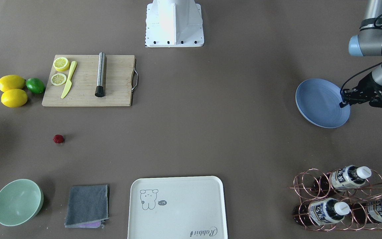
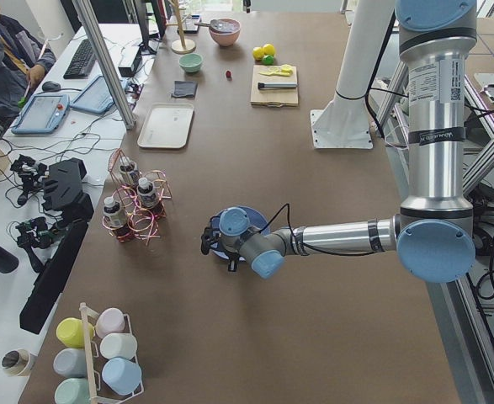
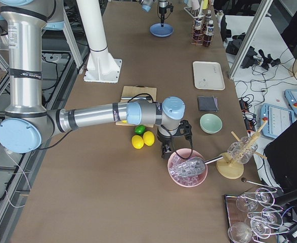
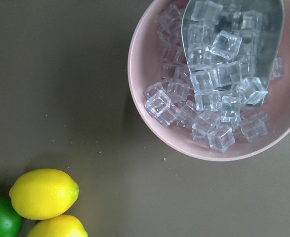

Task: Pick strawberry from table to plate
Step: 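Grip the blue plate rim with the left gripper and slide it toward the table center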

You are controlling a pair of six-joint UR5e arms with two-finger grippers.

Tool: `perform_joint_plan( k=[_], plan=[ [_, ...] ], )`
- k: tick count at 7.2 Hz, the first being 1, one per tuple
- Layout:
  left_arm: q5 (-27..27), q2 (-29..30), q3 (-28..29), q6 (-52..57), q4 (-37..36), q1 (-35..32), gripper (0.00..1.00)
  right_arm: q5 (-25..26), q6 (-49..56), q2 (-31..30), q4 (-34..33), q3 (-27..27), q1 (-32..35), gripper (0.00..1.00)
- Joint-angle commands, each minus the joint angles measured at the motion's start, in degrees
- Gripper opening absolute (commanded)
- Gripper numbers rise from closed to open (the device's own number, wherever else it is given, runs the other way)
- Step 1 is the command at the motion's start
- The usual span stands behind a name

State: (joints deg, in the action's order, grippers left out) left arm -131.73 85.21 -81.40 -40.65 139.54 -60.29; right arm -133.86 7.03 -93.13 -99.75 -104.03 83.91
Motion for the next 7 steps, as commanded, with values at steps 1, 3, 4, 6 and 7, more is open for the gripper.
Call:
perform_joint_plan(
  k=[1, 3, 4, 6, 7],
  plan=[
    [-10.06, 2.05, -0.34, -0.22, -0.67, -5.14, 0.00, -0.09, 0.00, 0.14, -0.01, -0.47, 0.02, 1.00],
    [-13.64, 6.01, -4.44, -11.04, -0.85, -6.51, 0.00, -2.62, -0.26, 0.49, 0.08, -0.83, -0.24, 1.00],
    [-13.73, 7.85, -8.21, -18.86, -0.59, -4.24, 0.00, -4.46, -0.35, 0.84, 0.08, -0.83, -0.94, 1.00],
    [-8.49, 13.80, -11.59, -29.71, -0.76, 4.97, 0.00, -4.75, -8.04, 5.39, 0.17, -0.74, -6.10, 1.00],
    [-5.06, 16.81, -11.42, -32.45, -0.85, 9.97, 0.00, -4.40, -10.35, 7.77, 0.17, -0.48, -8.91, 1.00]
  ],
)
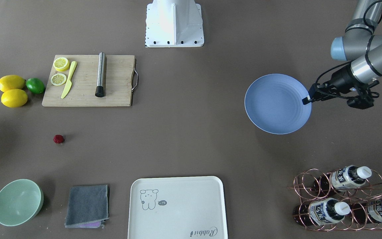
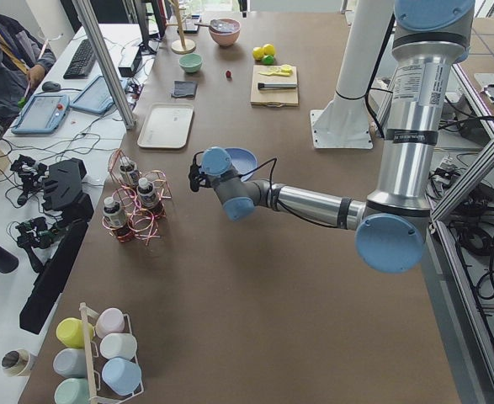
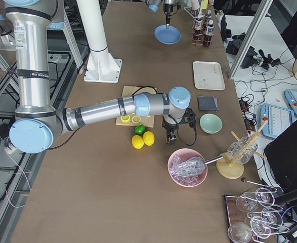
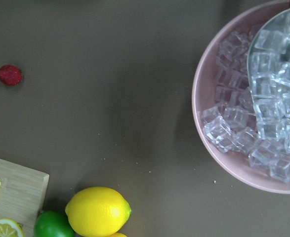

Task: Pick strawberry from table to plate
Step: 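Grip the blue plate rim with the left gripper and slide it toward the table center, then hold the blue plate with the left gripper while the right gripper reaches for the strawberry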

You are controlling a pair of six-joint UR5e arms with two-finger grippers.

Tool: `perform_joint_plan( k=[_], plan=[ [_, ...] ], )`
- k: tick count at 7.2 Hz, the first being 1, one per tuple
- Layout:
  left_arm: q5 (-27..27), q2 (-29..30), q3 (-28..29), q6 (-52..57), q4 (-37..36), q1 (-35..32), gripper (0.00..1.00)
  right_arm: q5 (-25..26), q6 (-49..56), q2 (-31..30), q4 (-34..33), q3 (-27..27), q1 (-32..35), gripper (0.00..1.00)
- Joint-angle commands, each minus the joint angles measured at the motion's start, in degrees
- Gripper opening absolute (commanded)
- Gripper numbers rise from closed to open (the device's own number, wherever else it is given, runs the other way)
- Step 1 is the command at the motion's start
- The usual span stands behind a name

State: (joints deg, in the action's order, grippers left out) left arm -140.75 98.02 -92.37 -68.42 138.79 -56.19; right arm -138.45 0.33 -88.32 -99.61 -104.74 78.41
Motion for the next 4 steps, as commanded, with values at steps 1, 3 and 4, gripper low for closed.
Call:
perform_joint_plan(
  k=[1, 3, 4],
  plan=[
    [7.30, 7.50, -0.36, -7.40, -0.10, 9.84, 0.00, 0.29, -6.02, 4.72, 0.12, 0.49, -5.79, 1.00],
    [14.16, 12.53, 0.17, -11.73, -0.88, 17.14, 0.00, 0.90, -15.58, 9.38, 0.12, 1.11, -10.97, 1.00],
    [17.41, 14.46, 0.52, -12.08, -3.33, 19.87, 0.00, 0.99, -15.88, 9.57, 0.90, 1.90, -12.22, 1.00]
  ],
)
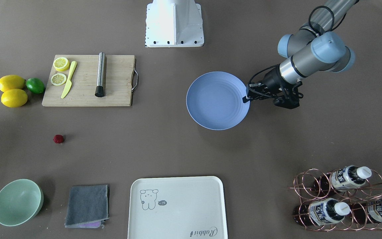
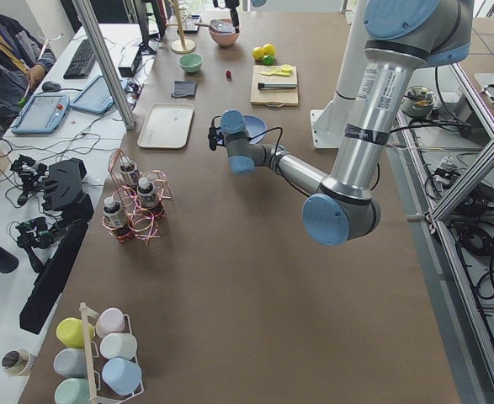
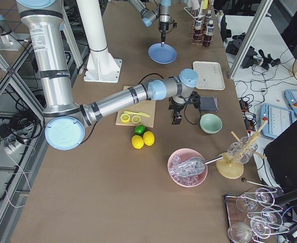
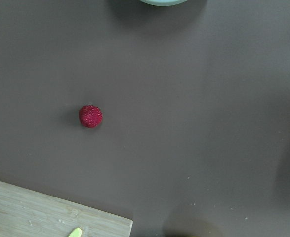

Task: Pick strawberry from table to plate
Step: 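Hold the blue plate with the left gripper while the right gripper reaches for the strawberry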

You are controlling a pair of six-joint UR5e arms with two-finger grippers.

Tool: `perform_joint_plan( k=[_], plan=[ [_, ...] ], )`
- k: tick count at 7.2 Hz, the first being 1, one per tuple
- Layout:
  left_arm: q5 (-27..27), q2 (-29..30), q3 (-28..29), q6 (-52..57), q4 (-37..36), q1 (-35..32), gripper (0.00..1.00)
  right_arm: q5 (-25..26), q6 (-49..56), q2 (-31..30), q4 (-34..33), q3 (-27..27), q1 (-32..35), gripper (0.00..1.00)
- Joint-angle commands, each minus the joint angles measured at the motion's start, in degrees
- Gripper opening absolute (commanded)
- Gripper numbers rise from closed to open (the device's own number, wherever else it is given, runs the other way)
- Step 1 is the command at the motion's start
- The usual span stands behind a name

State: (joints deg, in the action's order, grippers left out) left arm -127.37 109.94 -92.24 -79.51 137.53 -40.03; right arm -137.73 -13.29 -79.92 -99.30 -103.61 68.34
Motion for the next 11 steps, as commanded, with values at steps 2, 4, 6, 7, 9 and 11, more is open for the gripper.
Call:
perform_joint_plan(
  k=[2, 4, 6, 7, 9, 11],
  plan=[
    [9.49, 5.54, 1.79, -1.96, -3.67, 7.84, 0.00, 1.14, -8.10, 1.87, 6.11, 2.97, -5.21, 1.00],
    [10.65, 6.78, 3.29, -2.93, -3.58, 8.74, 0.00, 2.55, -11.49, 2.75, 9.29, 4.63, -8.04, 0.98],
    [10.57, 6.69, 3.73, -2.93, -3.50, 8.74, 0.00, 5.09, -16.83, 5.99, 13.23, 8.84, -11.54, 0.98],
    [10.65, 6.69, 3.91, -2.93, -3.50, 8.74, 0.00, 5.89, -17.12, 9.31, 16.13, 13.91, -12.35, 0.97],
    [10.57, 6.69, 4.26, -2.93, -3.15, 8.74, 0.00, 8.52, -17.64, 11.89, 19.57, 19.13, -13.58, 0.95],
    [10.65, 6.78, 4.17, -2.93, -3.14, 8.65, 0.80, 11.41, -17.56, 11.89, 19.67, 19.50, -15.33, 0.92]
  ],
)
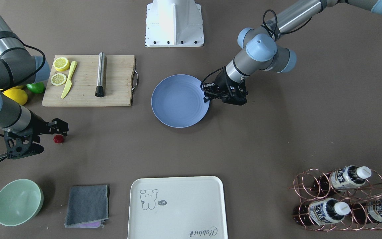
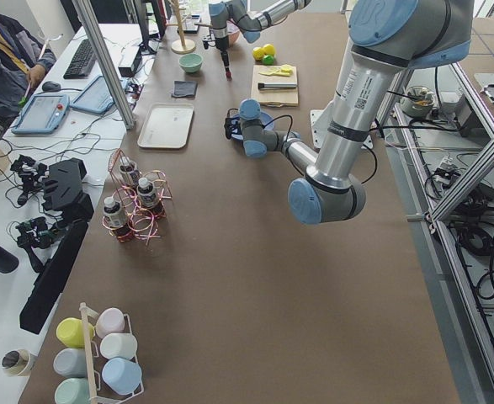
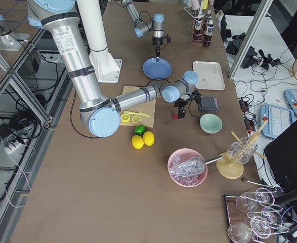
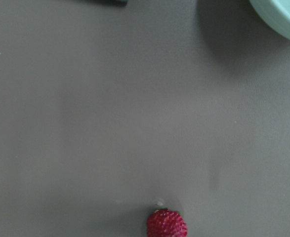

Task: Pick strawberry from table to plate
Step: 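Hold the blue plate with the left gripper while the right gripper reaches for the strawberry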

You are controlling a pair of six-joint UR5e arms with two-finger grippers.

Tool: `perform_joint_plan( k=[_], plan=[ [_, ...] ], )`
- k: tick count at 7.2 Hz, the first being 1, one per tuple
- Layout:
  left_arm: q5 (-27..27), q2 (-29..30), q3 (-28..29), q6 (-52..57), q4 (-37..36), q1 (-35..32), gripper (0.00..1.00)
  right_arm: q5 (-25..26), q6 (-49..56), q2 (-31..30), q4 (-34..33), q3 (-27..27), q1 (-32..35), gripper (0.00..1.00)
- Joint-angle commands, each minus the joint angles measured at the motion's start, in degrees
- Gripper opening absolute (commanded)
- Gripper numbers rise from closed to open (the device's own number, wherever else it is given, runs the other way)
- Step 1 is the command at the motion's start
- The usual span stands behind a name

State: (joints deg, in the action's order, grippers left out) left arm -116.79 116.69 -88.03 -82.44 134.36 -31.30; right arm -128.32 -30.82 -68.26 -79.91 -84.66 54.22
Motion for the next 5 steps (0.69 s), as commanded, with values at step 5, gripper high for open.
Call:
perform_joint_plan(
  k=[5],
  plan=[
    [-0.02, -0.06, -0.48, -0.09, -0.06, -0.69, 0.88, 2.38, -0.03, 0.50, 0.63, 2.13, -1.75, 0.66]
  ],
)
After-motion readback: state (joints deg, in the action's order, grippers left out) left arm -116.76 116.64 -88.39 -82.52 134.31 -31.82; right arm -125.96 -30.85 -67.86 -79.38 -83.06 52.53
